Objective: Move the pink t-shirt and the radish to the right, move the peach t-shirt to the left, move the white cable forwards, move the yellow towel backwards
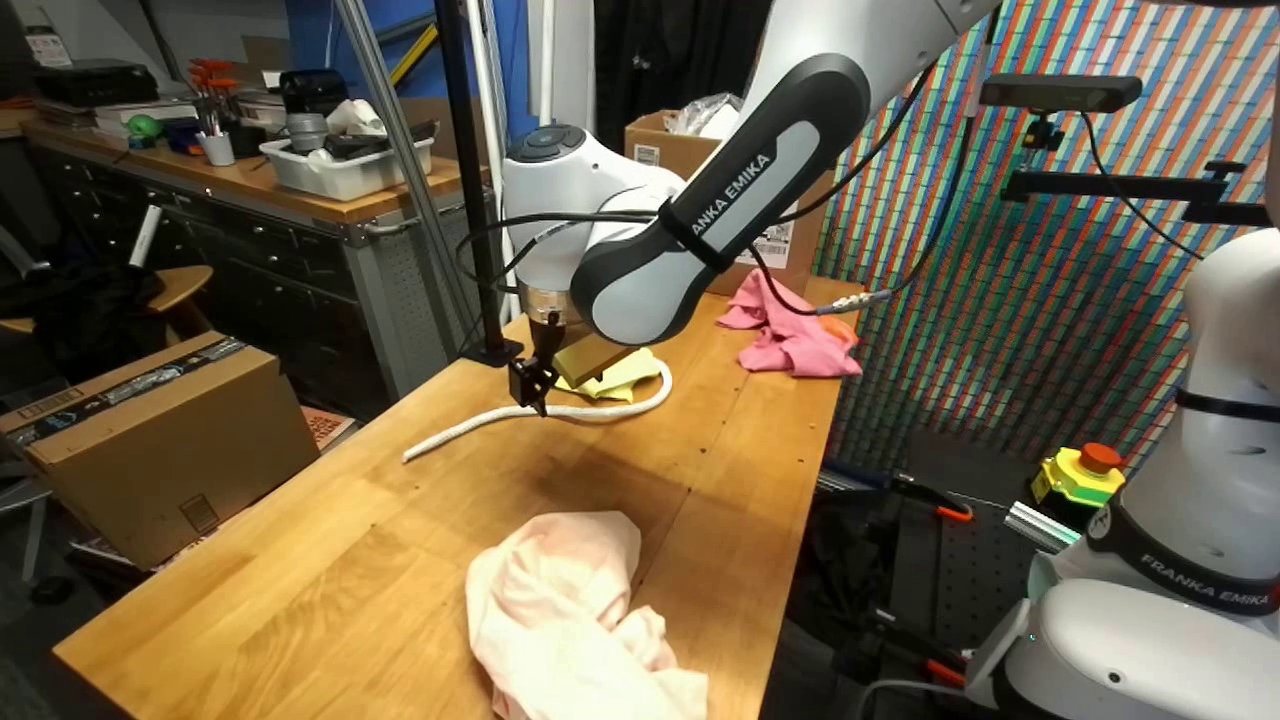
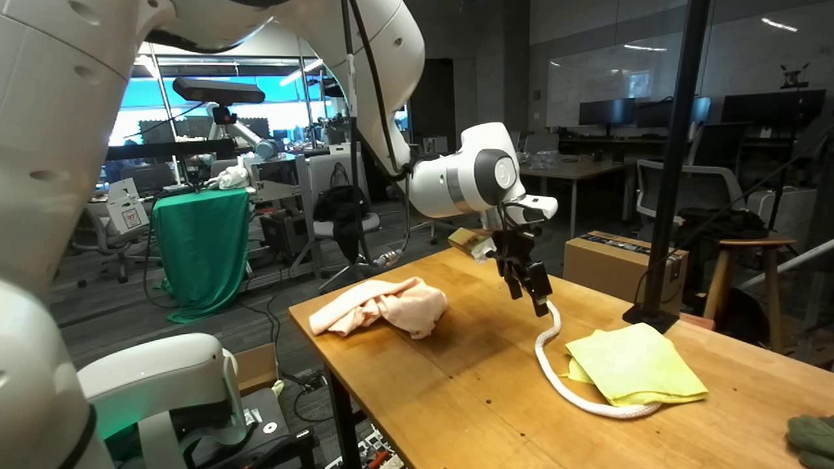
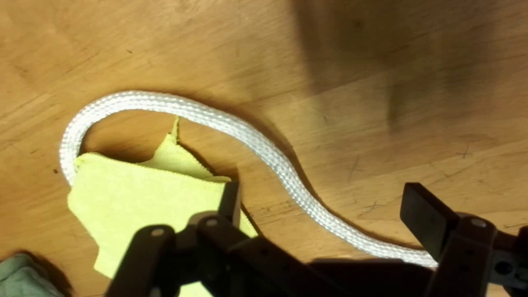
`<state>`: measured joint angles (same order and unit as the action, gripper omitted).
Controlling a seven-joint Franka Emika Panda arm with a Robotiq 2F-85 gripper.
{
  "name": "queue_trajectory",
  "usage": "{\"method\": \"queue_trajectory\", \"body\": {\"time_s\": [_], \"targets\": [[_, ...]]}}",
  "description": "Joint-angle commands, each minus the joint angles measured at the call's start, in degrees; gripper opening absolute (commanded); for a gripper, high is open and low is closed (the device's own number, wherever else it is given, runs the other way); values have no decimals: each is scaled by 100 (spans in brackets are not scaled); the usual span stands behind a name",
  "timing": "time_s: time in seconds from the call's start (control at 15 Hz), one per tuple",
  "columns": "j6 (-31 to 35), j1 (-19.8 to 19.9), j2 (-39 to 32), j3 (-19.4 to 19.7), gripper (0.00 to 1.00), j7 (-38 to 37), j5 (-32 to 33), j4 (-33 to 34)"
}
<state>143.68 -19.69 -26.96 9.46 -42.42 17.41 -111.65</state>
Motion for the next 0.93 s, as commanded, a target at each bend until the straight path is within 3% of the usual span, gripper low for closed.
{"method": "queue_trajectory", "body": {"time_s": [0.0, 0.47, 0.87], "targets": [[-50, -63, 178, 155, 100, -661, 439, -167], [-213, 195, 237, 44, 100, -879, 422, -361], [-499, 641, 483, -396, 100, 130, 34, -664]]}}
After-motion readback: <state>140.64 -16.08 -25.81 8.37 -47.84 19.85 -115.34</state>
